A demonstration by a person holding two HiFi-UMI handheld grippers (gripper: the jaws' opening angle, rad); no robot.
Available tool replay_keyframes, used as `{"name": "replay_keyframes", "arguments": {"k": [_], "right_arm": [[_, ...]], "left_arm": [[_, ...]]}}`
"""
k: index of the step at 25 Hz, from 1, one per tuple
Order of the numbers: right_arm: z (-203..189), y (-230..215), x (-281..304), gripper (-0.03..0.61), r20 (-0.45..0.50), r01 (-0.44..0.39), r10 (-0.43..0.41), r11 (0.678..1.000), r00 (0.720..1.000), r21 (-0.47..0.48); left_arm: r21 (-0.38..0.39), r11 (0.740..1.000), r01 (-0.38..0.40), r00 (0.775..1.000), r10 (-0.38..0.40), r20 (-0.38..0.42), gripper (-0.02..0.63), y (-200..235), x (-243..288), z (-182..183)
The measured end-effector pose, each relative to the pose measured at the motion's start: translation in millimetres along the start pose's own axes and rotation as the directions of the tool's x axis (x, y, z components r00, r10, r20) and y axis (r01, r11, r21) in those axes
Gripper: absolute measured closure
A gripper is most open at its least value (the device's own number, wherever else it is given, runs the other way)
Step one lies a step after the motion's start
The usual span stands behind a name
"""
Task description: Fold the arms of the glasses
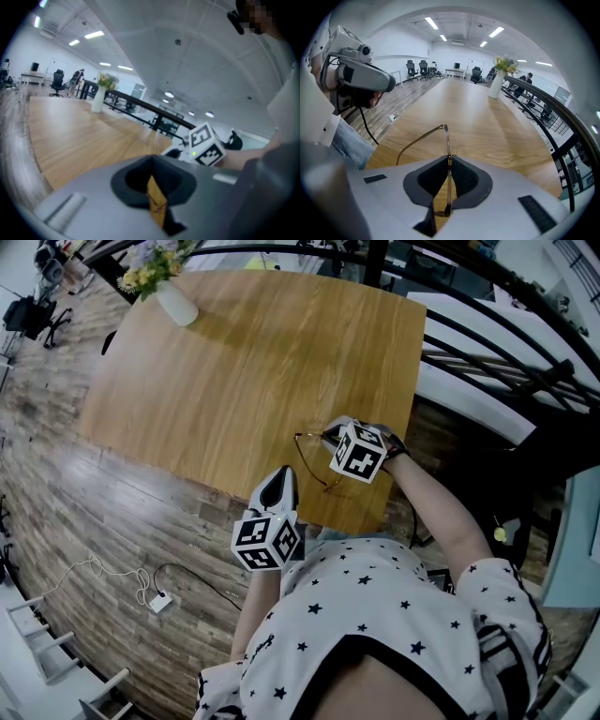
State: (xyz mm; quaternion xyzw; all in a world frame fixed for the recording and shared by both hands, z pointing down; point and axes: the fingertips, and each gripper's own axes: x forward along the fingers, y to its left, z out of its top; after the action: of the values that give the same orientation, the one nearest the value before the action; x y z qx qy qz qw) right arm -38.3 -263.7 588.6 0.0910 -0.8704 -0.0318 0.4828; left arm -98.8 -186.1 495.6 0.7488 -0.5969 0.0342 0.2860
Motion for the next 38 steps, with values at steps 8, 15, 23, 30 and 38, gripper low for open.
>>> {"name": "replay_keyframes", "arguments": {"k": [8, 15, 23, 30, 38], "right_arm": [[9.1, -7.8, -18.7, 0.555, 0.027, 0.061, -0.062, 0.997, 0.998, 0.042], [18.3, -12.4, -37.7, 0.555, 0.055, 0.110, -0.115, 0.990, 0.992, 0.092], [33.2, -23.6, -65.9, 0.555, 0.112, 0.170, -0.189, 0.973, 0.976, 0.157], [47.5, -29.7, -90.6, 0.555, 0.164, 0.212, -0.247, 0.956, 0.955, 0.205], [65.2, -34.8, -114.6, 0.555, 0.219, 0.241, -0.293, 0.941, 0.931, 0.238]], "left_arm": [[0.014, 1.000, 0.017, 1.000, -0.017, 0.007, 0.606, -1.4, 1.6, 5.6], [0.029, 0.999, 0.032, 0.999, -0.033, 0.018, 0.607, -6.4, 1.8, 9.4], [0.052, 0.998, 0.037, 0.998, -0.039, 0.043, 0.606, -9.0, 2.7, 19.4], [0.071, 0.996, 0.062, 0.997, -0.066, 0.042, 0.603, -13.2, 4.0, 26.0], [0.092, 0.991, 0.101, 0.994, -0.104, 0.032, 0.557, -21.0, 7.2, 30.4]]}}
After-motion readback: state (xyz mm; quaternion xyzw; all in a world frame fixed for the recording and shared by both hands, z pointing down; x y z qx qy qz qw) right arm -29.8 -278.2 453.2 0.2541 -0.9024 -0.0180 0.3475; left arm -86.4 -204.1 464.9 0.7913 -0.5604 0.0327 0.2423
